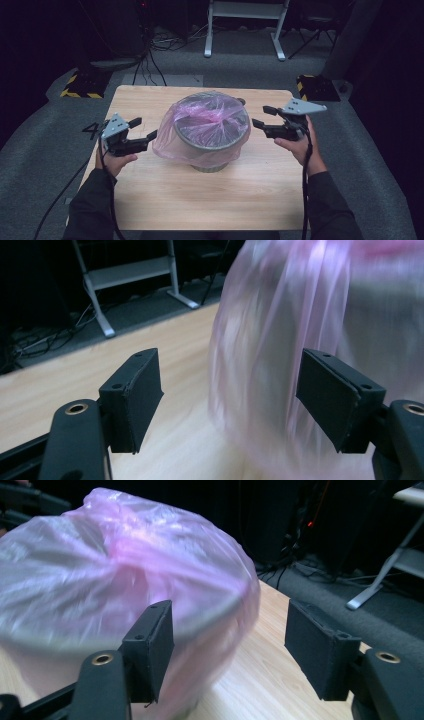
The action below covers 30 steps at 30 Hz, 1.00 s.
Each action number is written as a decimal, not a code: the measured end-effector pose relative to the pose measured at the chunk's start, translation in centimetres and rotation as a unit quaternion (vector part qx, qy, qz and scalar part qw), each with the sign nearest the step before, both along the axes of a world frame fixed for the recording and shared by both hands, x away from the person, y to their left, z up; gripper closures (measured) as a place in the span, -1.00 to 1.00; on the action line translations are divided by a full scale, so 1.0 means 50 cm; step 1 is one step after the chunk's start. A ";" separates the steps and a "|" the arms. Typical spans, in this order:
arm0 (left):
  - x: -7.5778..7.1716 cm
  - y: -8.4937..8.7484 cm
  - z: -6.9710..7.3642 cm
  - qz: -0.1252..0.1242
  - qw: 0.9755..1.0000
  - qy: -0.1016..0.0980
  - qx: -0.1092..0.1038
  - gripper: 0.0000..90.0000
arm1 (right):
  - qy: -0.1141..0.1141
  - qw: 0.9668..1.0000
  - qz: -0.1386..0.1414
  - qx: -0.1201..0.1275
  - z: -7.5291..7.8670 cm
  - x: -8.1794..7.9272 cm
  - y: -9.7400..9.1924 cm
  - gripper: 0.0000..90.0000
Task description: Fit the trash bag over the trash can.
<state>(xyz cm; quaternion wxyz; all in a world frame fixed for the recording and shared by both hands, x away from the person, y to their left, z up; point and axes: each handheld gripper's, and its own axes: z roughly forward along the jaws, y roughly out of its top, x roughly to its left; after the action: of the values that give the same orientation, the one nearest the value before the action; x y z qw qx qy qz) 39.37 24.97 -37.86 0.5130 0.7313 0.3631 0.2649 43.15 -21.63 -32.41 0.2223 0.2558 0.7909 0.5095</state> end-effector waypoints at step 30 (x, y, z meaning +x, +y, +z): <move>0.114 -0.112 -0.013 -0.090 0.996 0.005 0.024 1.00 | 0.044 0.998 -0.037 -0.014 -0.003 0.175 0.129 1.00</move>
<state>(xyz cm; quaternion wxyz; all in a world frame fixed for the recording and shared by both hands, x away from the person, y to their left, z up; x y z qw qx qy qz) 45.06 19.38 -38.51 0.5152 0.7746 0.2918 0.2224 51.89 -15.17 -32.54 0.2095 0.3038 0.7969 0.4783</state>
